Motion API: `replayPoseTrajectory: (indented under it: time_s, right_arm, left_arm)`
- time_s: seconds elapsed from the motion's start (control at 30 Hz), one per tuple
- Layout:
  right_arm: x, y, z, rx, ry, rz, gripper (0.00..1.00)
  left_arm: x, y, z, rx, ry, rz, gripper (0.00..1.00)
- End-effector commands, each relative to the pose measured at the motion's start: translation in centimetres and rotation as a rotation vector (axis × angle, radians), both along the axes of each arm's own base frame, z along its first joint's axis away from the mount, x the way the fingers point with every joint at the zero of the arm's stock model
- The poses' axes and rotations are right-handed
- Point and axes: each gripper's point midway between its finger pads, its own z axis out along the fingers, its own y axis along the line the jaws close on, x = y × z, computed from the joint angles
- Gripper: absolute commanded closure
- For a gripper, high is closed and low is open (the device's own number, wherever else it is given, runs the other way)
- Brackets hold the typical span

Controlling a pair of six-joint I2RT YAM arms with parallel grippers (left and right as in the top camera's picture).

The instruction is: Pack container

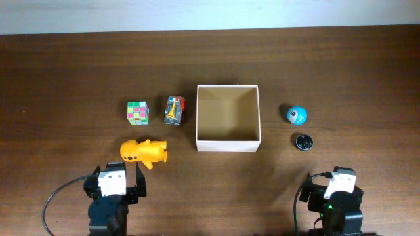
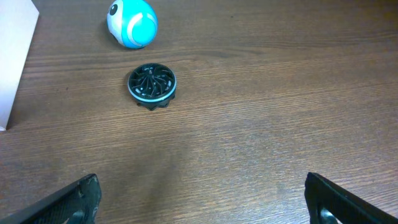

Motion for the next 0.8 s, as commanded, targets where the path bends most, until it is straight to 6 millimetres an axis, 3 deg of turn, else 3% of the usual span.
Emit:
replayPoseTrajectory:
  time_s: [0.0, 0.33, 0.53, 0.63, 0.77]
  right_arm:
    - [0.0, -0.2, 0.0, 0.005, -0.010, -0.014, 0.01]
    - [0.0, -0.4, 0.1, -0.010, -0.010, -0.020, 0.01]
    - [0.7, -1.1, 1.6, -0.031, -0.080, -0.057, 0.01]
    - [1.9, 0.3, 2.9, 0.043, -0.160, -0.003, 0.01]
    - [3.2, 3.8, 4.7, 0.182, -0.245, 0.153, 0.01]
  left_arm:
    - [0.0, -0.1, -0.2, 0.013, 0.000, -0.013, 0.01]
    - [0.1, 0.1, -0.1, 0.018, -0.005, -0.003, 0.01]
    - [0.1, -0.2, -0.2, 0.011, -0.004, -0.020, 0.01]
    - [0.5, -1.0, 0.8, -0.006, -0.046, -0.059, 0.01]
    - [1.1, -4.4, 2.8, -0.069, -0.134, -0.248, 0.01]
